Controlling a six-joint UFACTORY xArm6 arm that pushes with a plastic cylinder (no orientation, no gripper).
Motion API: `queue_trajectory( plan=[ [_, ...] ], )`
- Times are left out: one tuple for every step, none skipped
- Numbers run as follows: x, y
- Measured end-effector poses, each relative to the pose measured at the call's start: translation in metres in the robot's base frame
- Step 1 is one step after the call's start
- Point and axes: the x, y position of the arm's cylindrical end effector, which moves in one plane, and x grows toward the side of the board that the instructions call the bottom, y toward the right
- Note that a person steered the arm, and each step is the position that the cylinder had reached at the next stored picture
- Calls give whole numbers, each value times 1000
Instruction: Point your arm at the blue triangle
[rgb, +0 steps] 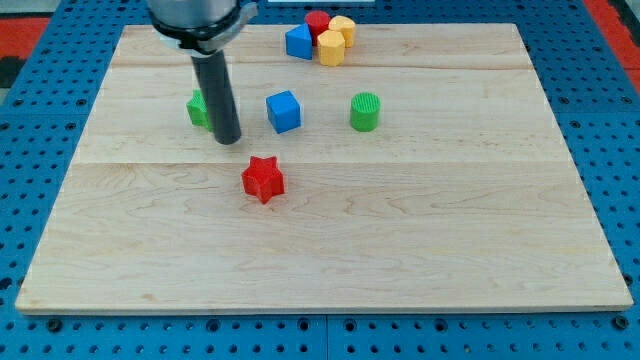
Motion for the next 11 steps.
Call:
queue_trajectory(
  plan=[
    [12, 8],
    [-19, 7],
    [-49, 7],
    [-77, 0],
    [-111, 0],
    [-146, 1],
    [-191, 4],
    [-194, 15],
    [-194, 49],
    [-195, 64],
    [-174, 81]
  ],
)
